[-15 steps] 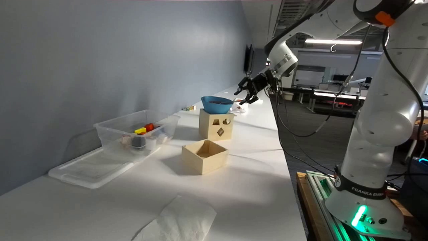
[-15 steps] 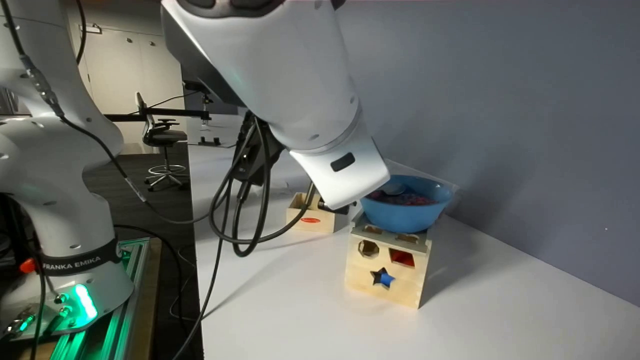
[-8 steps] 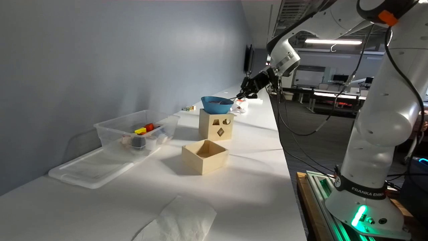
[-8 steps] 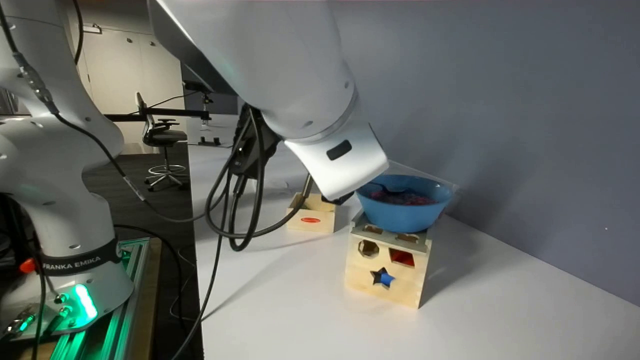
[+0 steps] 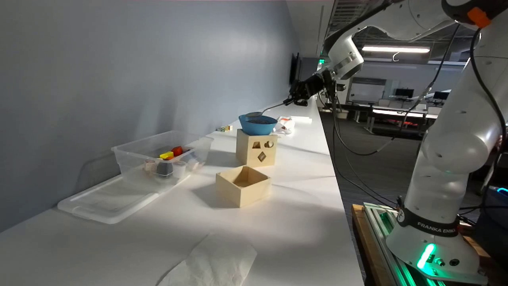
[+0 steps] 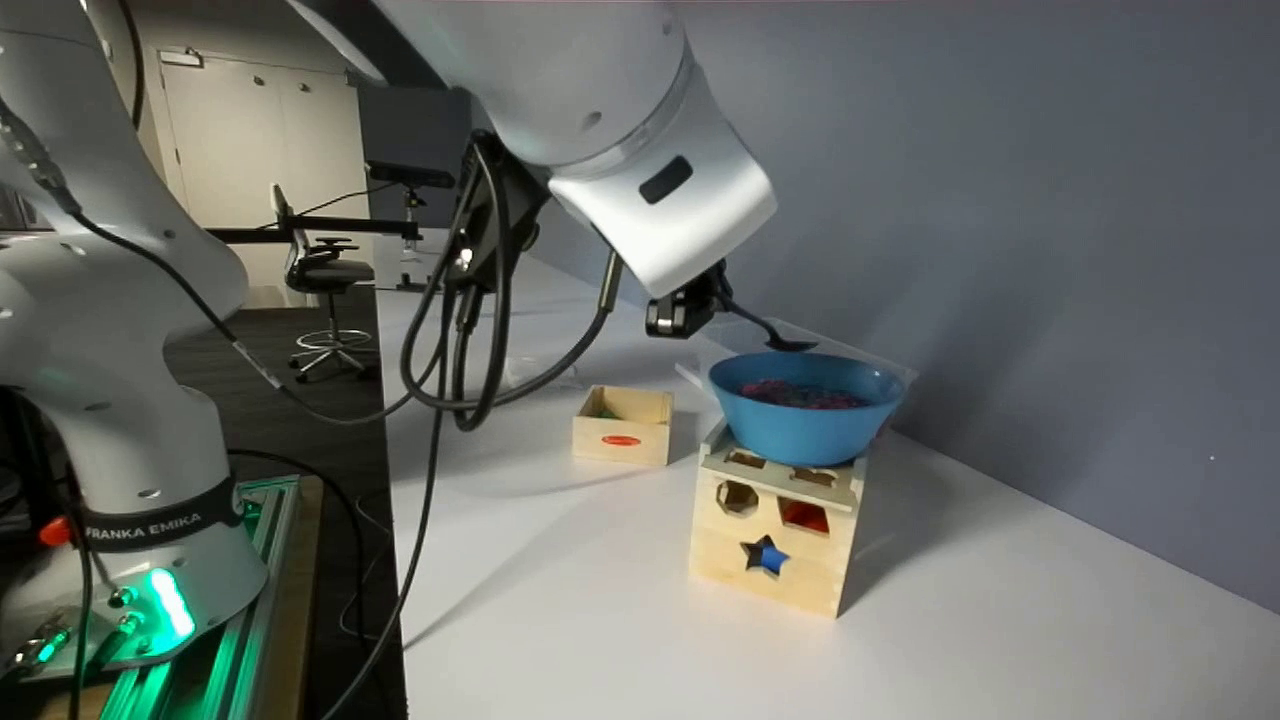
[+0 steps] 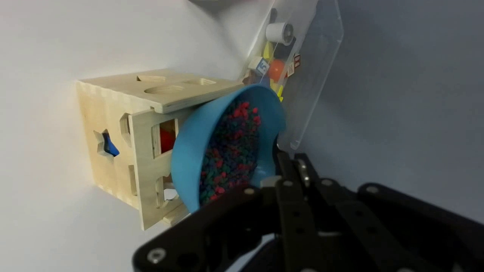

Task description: Put half a spoon of the blue bowl's contents into the small crate

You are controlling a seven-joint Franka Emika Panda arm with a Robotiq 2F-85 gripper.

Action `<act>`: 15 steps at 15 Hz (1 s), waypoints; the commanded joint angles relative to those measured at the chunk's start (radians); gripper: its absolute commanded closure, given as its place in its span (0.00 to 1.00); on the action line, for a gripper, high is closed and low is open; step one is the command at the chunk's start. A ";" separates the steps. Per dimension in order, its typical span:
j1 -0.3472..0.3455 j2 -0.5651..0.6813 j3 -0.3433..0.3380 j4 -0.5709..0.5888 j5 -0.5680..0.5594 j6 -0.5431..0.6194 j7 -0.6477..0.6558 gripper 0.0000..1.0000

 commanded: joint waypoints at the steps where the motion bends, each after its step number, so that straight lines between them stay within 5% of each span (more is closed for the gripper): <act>1: -0.030 -0.026 -0.004 0.034 -0.103 -0.070 0.012 0.99; 9: -0.041 0.055 -0.125 0.242 -0.146 -0.273 -0.081 0.99; 10: -0.036 0.005 -0.106 0.170 -0.134 -0.195 -0.071 0.99; 15: -0.037 0.036 -0.127 0.208 -0.129 -0.240 -0.079 0.99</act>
